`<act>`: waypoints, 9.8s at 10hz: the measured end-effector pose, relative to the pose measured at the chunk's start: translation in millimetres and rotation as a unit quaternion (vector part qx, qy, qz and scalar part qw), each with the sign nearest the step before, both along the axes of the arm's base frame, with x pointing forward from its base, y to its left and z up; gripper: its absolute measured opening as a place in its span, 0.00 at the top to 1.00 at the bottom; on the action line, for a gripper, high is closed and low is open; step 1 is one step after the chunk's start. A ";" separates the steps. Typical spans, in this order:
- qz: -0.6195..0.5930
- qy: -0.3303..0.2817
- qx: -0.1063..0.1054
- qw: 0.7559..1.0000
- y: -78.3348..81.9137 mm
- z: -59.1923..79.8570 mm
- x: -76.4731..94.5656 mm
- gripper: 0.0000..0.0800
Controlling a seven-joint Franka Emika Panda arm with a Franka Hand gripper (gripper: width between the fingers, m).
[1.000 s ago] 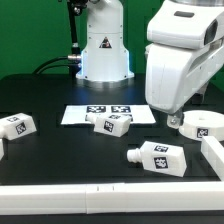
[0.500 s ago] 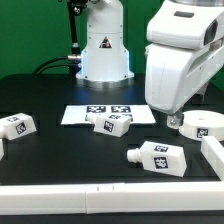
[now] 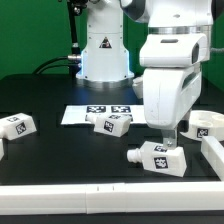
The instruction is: Assemble stool
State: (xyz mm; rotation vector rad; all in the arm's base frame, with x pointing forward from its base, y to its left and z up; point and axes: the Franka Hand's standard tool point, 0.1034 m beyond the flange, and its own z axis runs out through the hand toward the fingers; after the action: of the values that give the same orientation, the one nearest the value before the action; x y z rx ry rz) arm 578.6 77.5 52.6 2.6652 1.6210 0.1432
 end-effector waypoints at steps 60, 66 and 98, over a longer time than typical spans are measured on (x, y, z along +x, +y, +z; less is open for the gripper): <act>-0.316 0.050 0.049 0.946 45.7 -24.3 -117.0 0.19; -0.323 0.061 0.046 0.943 44.3 -37.8 -129.0 0.19; -0.320 0.114 0.032 0.940 -58.1 -30.2 26.1 0.97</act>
Offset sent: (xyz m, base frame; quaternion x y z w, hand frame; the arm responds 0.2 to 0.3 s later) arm -0.0047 -0.0151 -0.0533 -0.0316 0.0187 0.0087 0.9993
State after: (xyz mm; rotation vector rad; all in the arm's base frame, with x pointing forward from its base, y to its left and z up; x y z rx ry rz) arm 604.7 19.4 22.4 3.1876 0.7016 -0.1334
